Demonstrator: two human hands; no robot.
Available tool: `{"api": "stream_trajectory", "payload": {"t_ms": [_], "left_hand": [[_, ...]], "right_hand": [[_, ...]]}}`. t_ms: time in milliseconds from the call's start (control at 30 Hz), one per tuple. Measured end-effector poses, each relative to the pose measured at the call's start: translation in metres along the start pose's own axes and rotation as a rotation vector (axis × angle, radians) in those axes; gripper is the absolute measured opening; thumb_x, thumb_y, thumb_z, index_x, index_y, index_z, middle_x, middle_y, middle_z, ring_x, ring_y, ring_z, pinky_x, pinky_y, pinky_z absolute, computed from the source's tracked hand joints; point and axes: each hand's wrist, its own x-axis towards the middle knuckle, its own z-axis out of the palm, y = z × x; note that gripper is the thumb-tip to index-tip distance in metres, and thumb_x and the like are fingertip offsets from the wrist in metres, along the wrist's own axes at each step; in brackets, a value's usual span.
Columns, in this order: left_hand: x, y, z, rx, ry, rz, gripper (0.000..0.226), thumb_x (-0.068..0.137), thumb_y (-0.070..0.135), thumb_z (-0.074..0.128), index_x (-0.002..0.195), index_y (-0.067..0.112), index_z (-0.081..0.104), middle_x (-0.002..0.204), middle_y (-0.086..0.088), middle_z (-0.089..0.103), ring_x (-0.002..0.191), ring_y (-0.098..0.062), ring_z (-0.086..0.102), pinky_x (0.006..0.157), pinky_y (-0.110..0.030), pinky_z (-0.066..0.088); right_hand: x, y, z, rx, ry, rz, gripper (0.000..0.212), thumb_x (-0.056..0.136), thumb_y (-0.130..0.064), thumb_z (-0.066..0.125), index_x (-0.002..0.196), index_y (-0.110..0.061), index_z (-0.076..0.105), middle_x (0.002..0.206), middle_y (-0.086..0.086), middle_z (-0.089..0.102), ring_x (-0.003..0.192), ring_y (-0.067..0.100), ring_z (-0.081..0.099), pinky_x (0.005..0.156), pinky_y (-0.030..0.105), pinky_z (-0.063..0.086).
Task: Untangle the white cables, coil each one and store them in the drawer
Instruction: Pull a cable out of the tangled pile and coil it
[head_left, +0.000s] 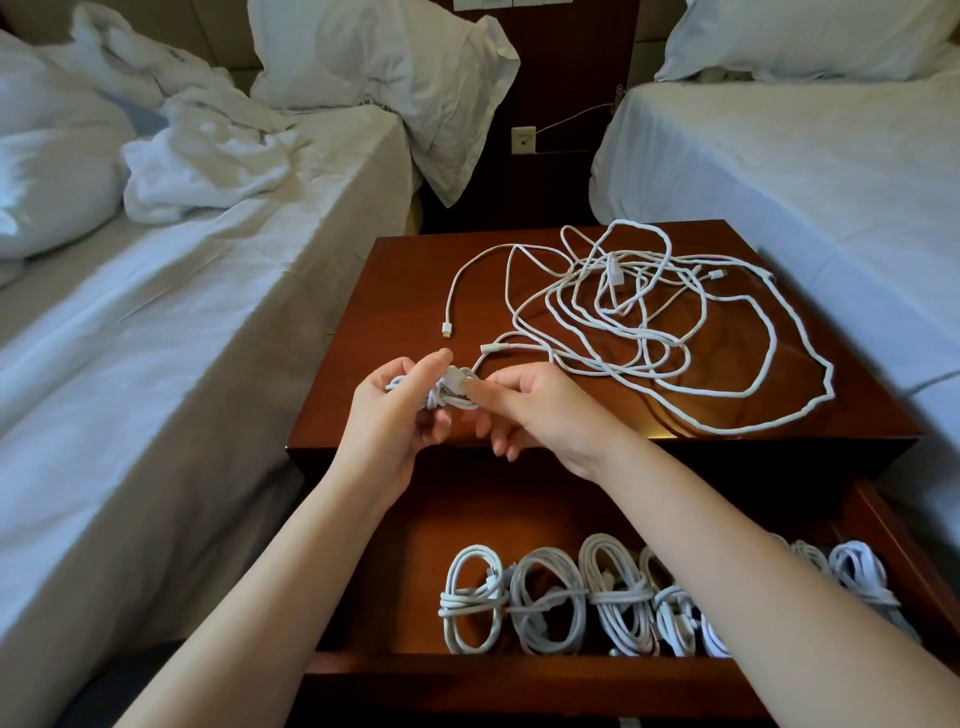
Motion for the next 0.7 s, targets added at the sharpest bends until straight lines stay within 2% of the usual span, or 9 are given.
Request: {"api": "stream_trajectory", "payload": {"t_ms": [100, 167, 267, 333, 400, 467, 600, 700], "left_hand": [[-0.0009, -0.002, 0.0, 0.062, -0.008, 0.081, 0.032, 0.087, 0.022, 0.065, 0.064, 0.011, 0.044, 0.065, -0.008, 0.061, 0.046, -0.012, 0.049, 0.044, -0.019, 0.04], [-0.0009, -0.0016, -0.0001, 0.097, -0.013, 0.106, 0.033, 0.088, 0.021, 0.065, 0.063, 0.014, 0.044, 0.065, -0.007, 0.061, 0.048, -0.012, 0.049, 0.045, -0.02, 0.039], [-0.0017, -0.0014, -0.0021, 0.118, -0.034, 0.124, 0.032, 0.087, 0.022, 0.064, 0.063, 0.014, 0.045, 0.065, -0.007, 0.061, 0.049, -0.012, 0.049, 0.046, -0.021, 0.039], [-0.0019, -0.0014, -0.0033, 0.115, -0.057, 0.132, 0.032, 0.087, 0.022, 0.066, 0.063, 0.014, 0.046, 0.065, -0.006, 0.06, 0.05, -0.013, 0.049, 0.047, -0.022, 0.039], [-0.0027, -0.0013, -0.0035, 0.094, -0.082, 0.135, 0.031, 0.083, 0.026, 0.069, 0.062, 0.016, 0.047, 0.065, -0.007, 0.059, 0.051, -0.014, 0.049, 0.047, -0.021, 0.04], [-0.0029, -0.0021, -0.0029, 0.105, -0.088, 0.146, 0.027, 0.079, 0.028, 0.066, 0.062, 0.018, 0.048, 0.066, -0.007, 0.059, 0.052, -0.014, 0.049, 0.047, -0.022, 0.039], [-0.005, -0.0058, -0.0009, 0.204, -0.047, 0.246, 0.028, 0.087, 0.021, 0.068, 0.069, 0.013, 0.047, 0.064, -0.008, 0.058, 0.053, -0.014, 0.05, 0.047, -0.021, 0.039], [-0.0076, -0.0039, 0.0012, 0.269, -0.065, 0.275, 0.027, 0.082, 0.034, 0.065, 0.074, 0.014, 0.05, 0.065, -0.005, 0.061, 0.055, -0.014, 0.053, 0.049, -0.022, 0.042]], "right_hand": [[0.0003, 0.0002, -0.0005, 0.147, -0.038, 0.031, 0.026, 0.087, -0.036, 0.064, 0.079, -0.011, 0.063, 0.064, 0.003, 0.056, 0.051, 0.01, 0.05, 0.048, 0.019, 0.042], [0.0011, 0.0014, -0.0009, 0.201, -0.03, 0.026, 0.027, 0.079, -0.038, 0.067, 0.082, -0.011, 0.064, 0.067, 0.003, 0.057, 0.051, 0.009, 0.049, 0.048, 0.018, 0.041], [0.001, 0.0014, -0.0007, 0.203, -0.048, 0.014, 0.032, 0.083, -0.034, 0.067, 0.101, -0.007, 0.066, 0.077, 0.005, 0.062, 0.054, 0.01, 0.052, 0.05, 0.019, 0.044], [0.0007, 0.0014, -0.0008, 0.179, -0.029, -0.021, 0.038, 0.082, -0.035, 0.067, 0.105, -0.004, 0.066, 0.073, 0.002, 0.062, 0.054, 0.01, 0.052, 0.051, 0.019, 0.044], [0.0004, 0.0014, -0.0016, 0.149, 0.003, -0.058, 0.039, 0.081, -0.036, 0.068, 0.101, -0.003, 0.066, 0.064, 0.0, 0.058, 0.054, 0.01, 0.048, 0.051, 0.02, 0.041], [0.0002, 0.0014, -0.0015, 0.128, 0.038, -0.087, 0.027, 0.086, -0.03, 0.068, 0.093, -0.004, 0.065, 0.057, -0.001, 0.052, 0.051, 0.01, 0.044, 0.05, 0.02, 0.038], [0.0011, 0.0013, -0.0024, 0.124, 0.084, -0.116, 0.019, 0.088, -0.024, 0.068, 0.077, -0.012, 0.061, 0.052, -0.003, 0.046, 0.047, 0.009, 0.037, 0.047, 0.018, 0.034], [0.001, 0.0004, -0.0063, 0.014, 0.112, -0.152, 0.02, 0.088, -0.026, 0.069, 0.076, -0.011, 0.062, 0.051, -0.001, 0.048, 0.044, 0.008, 0.04, 0.051, 0.009, 0.038]]}}
